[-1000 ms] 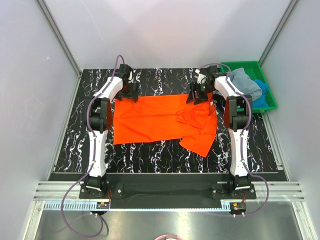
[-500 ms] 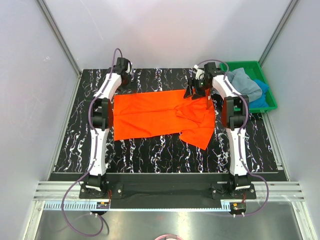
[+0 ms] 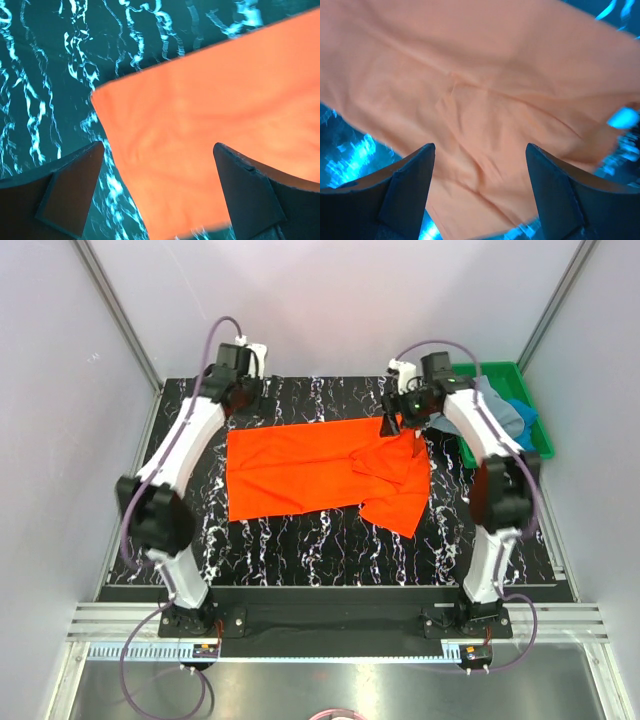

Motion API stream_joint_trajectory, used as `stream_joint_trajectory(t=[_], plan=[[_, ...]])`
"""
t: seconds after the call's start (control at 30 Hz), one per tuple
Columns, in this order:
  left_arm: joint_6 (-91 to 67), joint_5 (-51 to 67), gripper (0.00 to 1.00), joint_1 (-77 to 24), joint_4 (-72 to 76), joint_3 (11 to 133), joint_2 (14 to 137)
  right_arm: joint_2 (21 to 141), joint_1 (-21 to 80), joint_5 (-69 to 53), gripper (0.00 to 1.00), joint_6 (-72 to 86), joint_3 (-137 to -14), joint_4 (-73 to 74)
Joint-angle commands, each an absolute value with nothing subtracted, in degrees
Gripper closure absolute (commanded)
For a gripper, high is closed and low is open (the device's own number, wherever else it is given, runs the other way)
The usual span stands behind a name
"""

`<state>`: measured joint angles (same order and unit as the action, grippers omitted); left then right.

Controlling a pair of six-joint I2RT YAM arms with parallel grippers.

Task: Fold and stack the t-shirts
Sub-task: Fold the tshirt

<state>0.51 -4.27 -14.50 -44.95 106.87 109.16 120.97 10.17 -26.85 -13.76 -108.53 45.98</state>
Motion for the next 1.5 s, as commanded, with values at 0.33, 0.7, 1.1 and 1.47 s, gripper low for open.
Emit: stream_joint_trajectory(t=[0.33,0.7,1.1,1.47], plan=[[7.5,-5.4,0.07,-15.1,-55.8,75.8,95.3,76.9,12.6,-26.0,0.27,-53.8,-64.5,46.7],[21.0,-9.9,0.04,-15.4,-46.9,66.4,88.9,72.8,18.5,-22.5,0.38,-72.1,-51.1,53.1],[26.5,-5.5,0.26,-16.4,-51.1,68.8,97.7,78.0,20.0,-18.5,0.46,-74.6,-46.9,46.8],[27.1,-5.5,0.2,-16.9,-53.3,72.5,104.1,84.5,20.6,-20.6,0.48,-71.5,-49.9,41.9]])
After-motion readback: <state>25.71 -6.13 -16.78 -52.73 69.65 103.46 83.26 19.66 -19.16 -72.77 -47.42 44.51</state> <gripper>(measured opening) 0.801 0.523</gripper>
